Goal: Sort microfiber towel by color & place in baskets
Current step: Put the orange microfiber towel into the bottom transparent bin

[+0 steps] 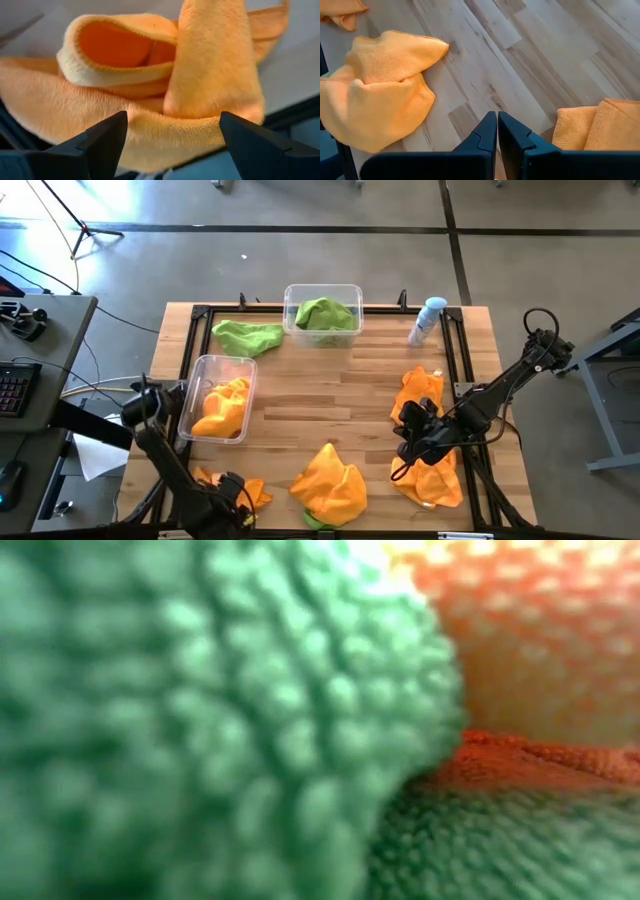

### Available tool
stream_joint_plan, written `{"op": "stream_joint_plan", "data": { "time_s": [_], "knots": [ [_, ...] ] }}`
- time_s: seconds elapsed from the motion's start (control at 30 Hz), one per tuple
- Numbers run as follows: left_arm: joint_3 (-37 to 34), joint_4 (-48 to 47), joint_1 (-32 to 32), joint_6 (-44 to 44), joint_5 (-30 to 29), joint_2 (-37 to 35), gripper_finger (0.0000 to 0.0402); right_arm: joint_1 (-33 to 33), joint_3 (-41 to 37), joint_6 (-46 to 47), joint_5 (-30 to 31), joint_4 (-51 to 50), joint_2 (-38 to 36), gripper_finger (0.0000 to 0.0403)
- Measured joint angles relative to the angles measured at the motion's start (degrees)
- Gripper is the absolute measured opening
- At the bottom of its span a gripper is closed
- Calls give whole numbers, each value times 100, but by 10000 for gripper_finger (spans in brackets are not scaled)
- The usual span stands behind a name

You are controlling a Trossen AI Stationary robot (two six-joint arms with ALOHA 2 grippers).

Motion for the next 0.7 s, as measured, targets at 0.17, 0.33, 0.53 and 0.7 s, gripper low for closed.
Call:
{"op": "stream_joint_plan", "data": {
  "time_s": [0.17, 0.33, 0.53, 0.7],
  "knots": [
    [-318, 517, 85, 164, 222, 146, 305, 0, 0, 0, 249, 13, 0, 12],
    [-970, 1543, 90, 108, 252, 127, 305, 0, 0, -4, 275, 44, 2, 12],
    [-1377, 2014, 107, 26, 287, 84, 305, 0, 2, -2, 273, 50, 2, 12],
    [-1390, 2041, 183, 225, 370, 91, 287, 0, 2, -2, 273, 49, 2, 12]
  ]
}}
